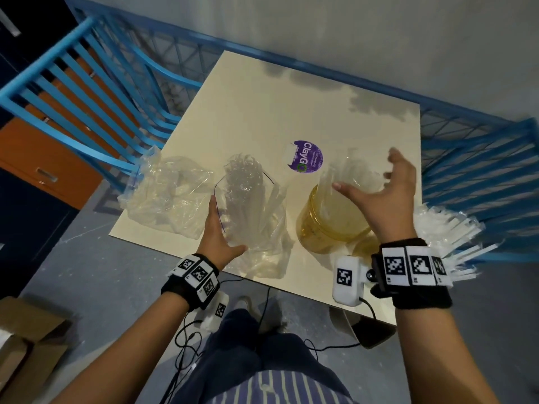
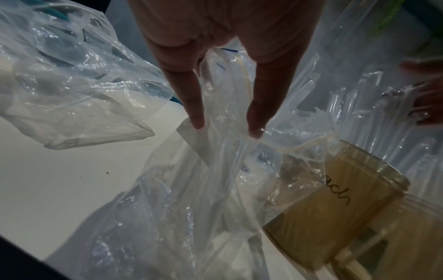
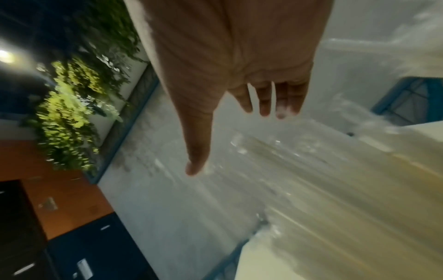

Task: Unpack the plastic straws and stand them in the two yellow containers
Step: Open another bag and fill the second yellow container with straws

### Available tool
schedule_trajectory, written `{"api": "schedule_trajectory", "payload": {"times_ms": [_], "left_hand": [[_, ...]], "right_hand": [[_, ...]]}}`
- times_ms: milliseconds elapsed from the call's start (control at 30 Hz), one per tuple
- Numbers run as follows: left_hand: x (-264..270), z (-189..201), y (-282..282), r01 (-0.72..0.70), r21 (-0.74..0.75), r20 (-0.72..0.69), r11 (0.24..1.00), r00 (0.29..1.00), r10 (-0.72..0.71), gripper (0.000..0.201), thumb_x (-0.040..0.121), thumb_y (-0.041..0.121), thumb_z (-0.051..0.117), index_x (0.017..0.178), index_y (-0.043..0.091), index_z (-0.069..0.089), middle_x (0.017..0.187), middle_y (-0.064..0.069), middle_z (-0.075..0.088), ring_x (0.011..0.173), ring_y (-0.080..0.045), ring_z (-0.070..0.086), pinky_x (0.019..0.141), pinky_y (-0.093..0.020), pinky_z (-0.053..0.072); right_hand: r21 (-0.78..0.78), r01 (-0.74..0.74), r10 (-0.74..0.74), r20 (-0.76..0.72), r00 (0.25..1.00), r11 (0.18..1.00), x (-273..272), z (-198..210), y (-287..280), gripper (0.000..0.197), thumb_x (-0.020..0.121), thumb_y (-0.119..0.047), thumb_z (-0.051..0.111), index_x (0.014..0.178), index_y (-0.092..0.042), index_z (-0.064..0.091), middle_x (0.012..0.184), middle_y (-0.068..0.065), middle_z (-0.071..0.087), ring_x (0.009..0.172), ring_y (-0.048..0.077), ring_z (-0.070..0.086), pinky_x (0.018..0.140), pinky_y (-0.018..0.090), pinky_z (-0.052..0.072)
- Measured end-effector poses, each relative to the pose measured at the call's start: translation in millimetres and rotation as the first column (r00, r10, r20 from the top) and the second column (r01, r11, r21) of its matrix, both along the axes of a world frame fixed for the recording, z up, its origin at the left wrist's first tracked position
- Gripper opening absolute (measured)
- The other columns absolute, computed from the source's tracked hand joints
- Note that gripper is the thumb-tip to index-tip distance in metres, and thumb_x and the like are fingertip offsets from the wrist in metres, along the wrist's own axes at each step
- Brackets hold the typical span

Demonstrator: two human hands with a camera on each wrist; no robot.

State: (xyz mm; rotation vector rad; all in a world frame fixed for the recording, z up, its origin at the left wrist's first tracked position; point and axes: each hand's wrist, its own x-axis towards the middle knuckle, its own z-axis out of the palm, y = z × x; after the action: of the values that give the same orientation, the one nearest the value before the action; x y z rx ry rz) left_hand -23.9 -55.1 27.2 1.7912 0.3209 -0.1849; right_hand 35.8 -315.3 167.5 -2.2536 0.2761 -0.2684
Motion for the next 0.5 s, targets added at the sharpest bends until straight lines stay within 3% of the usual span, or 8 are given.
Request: {"api": "schedule_trajectory", "payload": {"times_ms": [100, 167, 233, 333, 400, 500], "left_hand": [[-0.5, 0.9, -1.4, 0.002, 0.0, -0.013, 1.0, 1.0, -0.002, 0.133, 0.058, -0.008, 0.081, 0.146, 0.034, -0.01, 0.142, 0.0, 0.026, 0.121, -0.023, 0.045, 0.098, -0.042, 0.046], [-1.5, 1.1, -2.1, 0.006, -0.004, -0.016, 1.0, 1.0, -0.007, 0.133, 0.059, -0.009, 0.08, 0.146, 0.033, -0.01, 0.146, -0.004, 0.024, 0.123, -0.025, 0.044, 0.097, -0.041, 0.047], [-3.1, 1.9, -1.5, 0.008, 0.0, -0.022, 1.0, 1.0, -0.008, 0.131, 0.06, -0.01, 0.079, 0.147, 0.032, -0.011, 0.149, 0.0, 0.02, 0.123, -0.021, 0.042, 0.097, -0.037, 0.045], [-4.9, 1.9, 0.4, 0.009, 0.0, -0.02, 1.0, 1.0, -0.009, 0.129, 0.063, -0.009, 0.078, 0.147, 0.031, -0.011, 0.14, 0.016, 0.015, 0.123, -0.009, 0.033, 0.096, -0.034, 0.043], [-6.0, 1.7, 0.2, 0.007, -0.004, -0.021, 1.0, 1.0, -0.007, 0.127, 0.064, -0.008, 0.078, 0.148, 0.029, -0.01, 0.136, 0.018, 0.015, 0.121, -0.008, 0.034, 0.093, -0.032, 0.042], [-6.6, -1.7, -3.8, 0.019, -0.024, -0.007, 1.0, 1.0, -0.019, 0.126, 0.063, -0.007, 0.078, 0.148, 0.028, -0.009, 0.14, 0.014, 0.021, 0.123, -0.011, 0.037, 0.097, -0.034, 0.045]], "right_hand": [[0.078, -0.092, 0.061, 0.334, 0.941, 0.993, -13.8, 26.8, 29.3, 0.09, 0.06, -0.048, 0.081, 0.135, -0.022, 0.037, 0.138, 0.006, 0.036, 0.122, 0.021, 0.043, 0.103, 0.039, 0.042], [0.163, -0.28, 0.207, 0.363, 0.909, 0.946, -24.9, 22.9, 61.2, 0.087, 0.058, -0.043, 0.083, 0.131, -0.027, 0.038, 0.14, 0.007, 0.035, 0.124, 0.017, 0.043, 0.104, 0.033, 0.041], [0.191, -0.405, 0.353, 0.257, 0.9, 0.894, -33.0, -3.9, 89.7, 0.101, 0.054, -0.045, 0.084, 0.137, -0.028, 0.031, 0.149, 0.004, 0.025, 0.139, 0.017, 0.028, 0.115, 0.032, 0.029], [0.241, -0.358, 0.358, 0.048, 0.933, 0.902, -36.5, -52.5, 113.9, 0.122, 0.051, -0.04, 0.088, 0.146, -0.018, 0.014, 0.156, 0.001, 0.008, 0.145, 0.008, 0.005, 0.117, 0.018, 0.01], [0.352, -0.26, 0.308, -0.089, 0.947, 0.899, -33.2, -71.6, 121.2, 0.128, 0.051, -0.034, 0.089, 0.148, -0.018, 0.007, 0.156, 0.0, 0.009, 0.142, 0.004, 0.008, 0.117, 0.023, 0.013], [0.503, -0.17, 0.297, -0.184, 0.937, 0.847, -27.1, -88.3, 130.7, 0.124, 0.053, -0.021, 0.09, 0.146, -0.019, 0.009, 0.141, -0.001, 0.032, 0.133, 0.007, 0.028, 0.113, 0.027, 0.026]]}}
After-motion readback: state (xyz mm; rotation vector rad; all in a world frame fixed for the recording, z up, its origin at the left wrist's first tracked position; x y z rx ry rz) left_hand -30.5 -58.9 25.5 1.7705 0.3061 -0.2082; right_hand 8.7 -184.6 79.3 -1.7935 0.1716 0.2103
